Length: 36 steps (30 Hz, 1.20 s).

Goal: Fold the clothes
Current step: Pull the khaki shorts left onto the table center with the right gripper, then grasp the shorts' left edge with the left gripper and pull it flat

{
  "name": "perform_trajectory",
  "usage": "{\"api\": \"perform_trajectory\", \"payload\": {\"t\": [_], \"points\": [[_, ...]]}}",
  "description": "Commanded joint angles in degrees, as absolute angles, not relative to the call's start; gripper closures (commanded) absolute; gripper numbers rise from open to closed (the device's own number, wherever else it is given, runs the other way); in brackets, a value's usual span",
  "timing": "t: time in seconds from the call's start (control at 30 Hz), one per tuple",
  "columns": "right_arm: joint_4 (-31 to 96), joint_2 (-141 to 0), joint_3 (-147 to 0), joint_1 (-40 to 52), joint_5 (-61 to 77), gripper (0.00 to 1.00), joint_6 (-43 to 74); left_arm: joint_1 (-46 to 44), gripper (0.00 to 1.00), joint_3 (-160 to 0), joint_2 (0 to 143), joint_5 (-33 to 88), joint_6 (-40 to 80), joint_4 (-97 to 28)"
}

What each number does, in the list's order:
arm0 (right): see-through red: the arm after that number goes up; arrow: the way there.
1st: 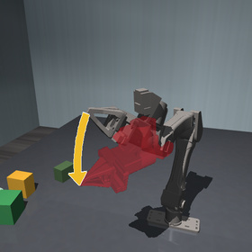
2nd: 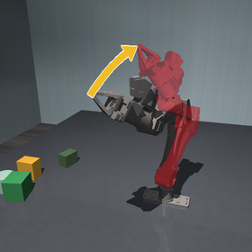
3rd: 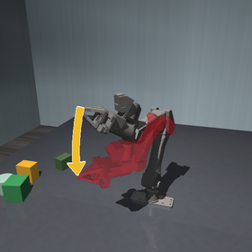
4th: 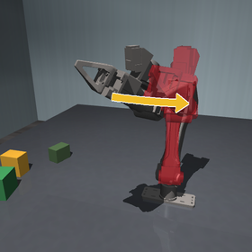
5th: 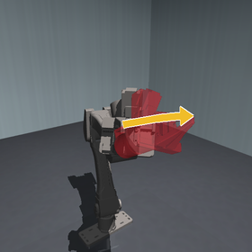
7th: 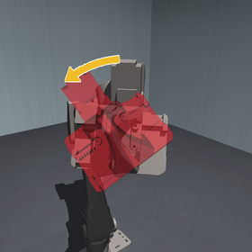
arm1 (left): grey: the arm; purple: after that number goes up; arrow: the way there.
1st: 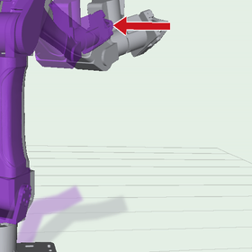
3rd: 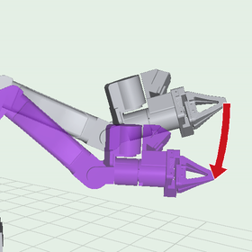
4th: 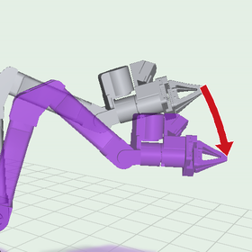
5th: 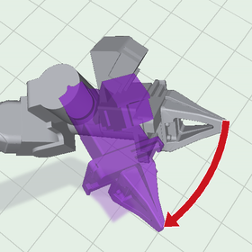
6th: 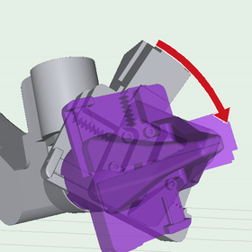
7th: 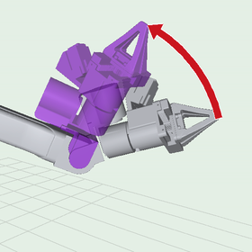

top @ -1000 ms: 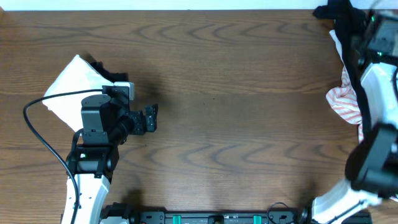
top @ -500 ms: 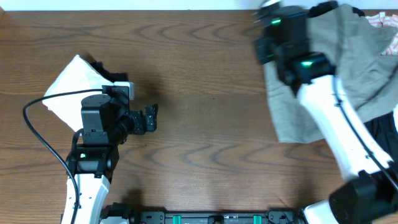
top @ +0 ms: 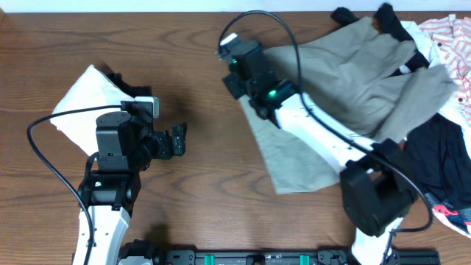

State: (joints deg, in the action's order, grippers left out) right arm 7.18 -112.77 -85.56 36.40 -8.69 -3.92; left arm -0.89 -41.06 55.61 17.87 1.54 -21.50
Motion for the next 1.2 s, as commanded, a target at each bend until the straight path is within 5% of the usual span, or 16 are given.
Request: {"api": "perform_trajectory", "payload": {"t": [0.0,0.07,0.17,0.23,0.27,0.7,1.17], "points": [[-1.0,-113.9,-86.2,37.6,-12.9,0.99,3.4,-1.1,0.02,-42.3,55.7,18.4,2.0,-21.3],[-6.5,-114.7,-86.2,37.5,-16.3,0.96,7.3,-1.1,0.02,-42.3,55.7,18.4,2.0,-21.4],[-10.9,-115.2,-86.2,36.4,-20.3,0.51,10.9,-1.1,0.02,-42.3,55.7,18.4,2.0,-21.4],[-10.3,-114.9,-86.4,35.2,-20.8,0.11,10.1,-1.1,0.02,-42.3,55.7,18.4,2.0,-21.4],[-9.2,-114.6,-86.5,34.7,-20.8,0.01,9.1,-1.1,0.02,-42.3,55.7,18.4,2.0,-21.4],[31.6,-98.1,-86.5,19.5,-23.3,0.01,4.8,-5.7,0.02,-42.3,57.3,27.0,14.3,-23.5],[43.7,-97.3,-86.5,3.2,-12.0,0.01,8.3,-28.1,0.02,-42.3,78.9,27.0,47.0,-24.0]]}}
